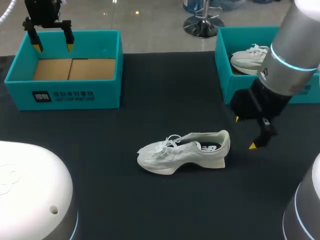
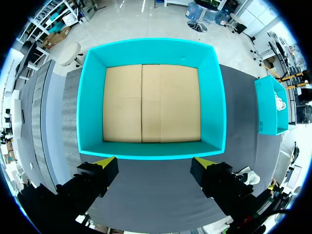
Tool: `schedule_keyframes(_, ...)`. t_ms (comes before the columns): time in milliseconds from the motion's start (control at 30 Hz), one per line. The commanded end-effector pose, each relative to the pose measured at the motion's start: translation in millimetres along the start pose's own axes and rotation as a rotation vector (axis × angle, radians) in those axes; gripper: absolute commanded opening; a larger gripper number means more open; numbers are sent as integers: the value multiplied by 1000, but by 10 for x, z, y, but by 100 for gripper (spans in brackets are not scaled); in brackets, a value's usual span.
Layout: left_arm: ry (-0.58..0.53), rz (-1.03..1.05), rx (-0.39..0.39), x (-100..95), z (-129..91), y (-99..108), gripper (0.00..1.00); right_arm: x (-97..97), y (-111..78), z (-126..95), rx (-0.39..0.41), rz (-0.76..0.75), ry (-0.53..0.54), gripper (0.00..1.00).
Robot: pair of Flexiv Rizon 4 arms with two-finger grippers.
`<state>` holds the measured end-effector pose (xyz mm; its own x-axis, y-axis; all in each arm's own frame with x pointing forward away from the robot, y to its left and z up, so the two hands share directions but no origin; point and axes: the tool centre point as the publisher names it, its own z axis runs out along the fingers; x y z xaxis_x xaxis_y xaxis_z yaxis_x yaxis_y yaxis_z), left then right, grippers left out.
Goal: Take the shoe out of the shoebox, open the shoe tongue, remove and reinsert the insole, then place the shoe into the shoebox
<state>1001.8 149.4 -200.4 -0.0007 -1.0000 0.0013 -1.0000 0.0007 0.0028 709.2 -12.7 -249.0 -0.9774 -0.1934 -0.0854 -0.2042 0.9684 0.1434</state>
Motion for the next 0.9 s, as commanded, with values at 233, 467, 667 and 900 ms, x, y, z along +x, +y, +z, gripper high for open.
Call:
schedule_keyframes(233, -1, -1, 0, -1, -3, 5, 100, 24, -667, 212, -419, 31, -168, 100)
schedule_keyframes(467, -1, -1, 0, -1, -3, 5, 100, -7, -823, 263, -541, 63, -122, 100)
schedule_keyframes(667, -1, -1, 0, -1, -3, 5, 100, -30, -877, 372, -658, 77, -107, 100)
schedule_keyframes(900, -1, -1, 0, -1, -3, 5, 100, -38, -793, 606, -770, 82, -87, 100)
